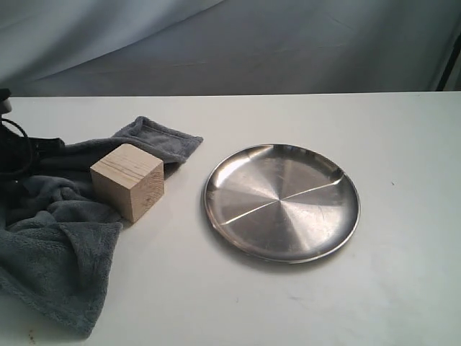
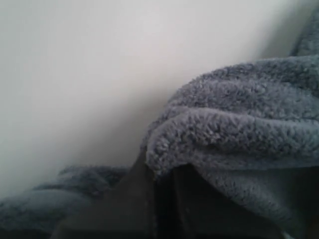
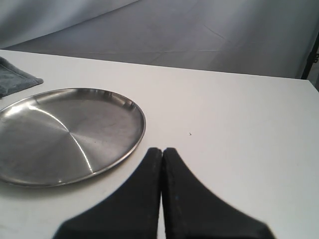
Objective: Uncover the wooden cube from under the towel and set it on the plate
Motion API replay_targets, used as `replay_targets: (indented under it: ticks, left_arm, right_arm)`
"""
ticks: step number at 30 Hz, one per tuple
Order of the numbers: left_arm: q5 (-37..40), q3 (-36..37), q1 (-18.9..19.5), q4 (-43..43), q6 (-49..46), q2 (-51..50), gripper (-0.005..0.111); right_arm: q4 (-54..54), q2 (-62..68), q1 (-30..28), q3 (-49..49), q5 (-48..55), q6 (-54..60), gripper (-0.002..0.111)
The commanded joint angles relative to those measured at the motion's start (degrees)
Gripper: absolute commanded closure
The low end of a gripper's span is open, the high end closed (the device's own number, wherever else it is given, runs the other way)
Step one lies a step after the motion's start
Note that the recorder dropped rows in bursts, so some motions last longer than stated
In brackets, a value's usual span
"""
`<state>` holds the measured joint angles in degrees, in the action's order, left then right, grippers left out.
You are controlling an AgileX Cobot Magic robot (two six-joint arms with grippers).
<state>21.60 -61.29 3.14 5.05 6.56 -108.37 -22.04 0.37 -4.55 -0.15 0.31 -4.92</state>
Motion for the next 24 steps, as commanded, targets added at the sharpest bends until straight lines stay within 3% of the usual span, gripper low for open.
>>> replay_targets:
  ticks: [1, 4, 7, 17, 24]
  left_arm:
    - [6.1, -0.3, 2.9, 0.1, 3.9, -3.1, 0.107]
    - [8.4, -0.3, 3.6, 0.1, 3.9, -5.0, 0.105]
    - [8.3, -0.3, 3.5, 0.1, 3.9, -5.6, 0.095]
    - [13.0, -1.0, 3.5, 0.4, 2.1, -4.9, 0.029]
    - [16.4, -4.3, 3.5, 0.4, -1.2, -1.1, 0.018]
  right_arm:
    - [-0.3, -0.4, 0.0, 0.1, 0.7, -0.2, 0.105]
    - [-0.3, -0.4, 0.0, 0.1, 0.7, -0.2, 0.105]
    - [-0.3, -0.4, 0.0, 0.1, 0.7, -0.2, 0.105]
    - [-0.3, -0.4, 0.0, 0.1, 0.7, -0.2, 0.105]
    - [-0.3, -0.4, 0.0, 0.1, 0.7, -0.2, 0.105]
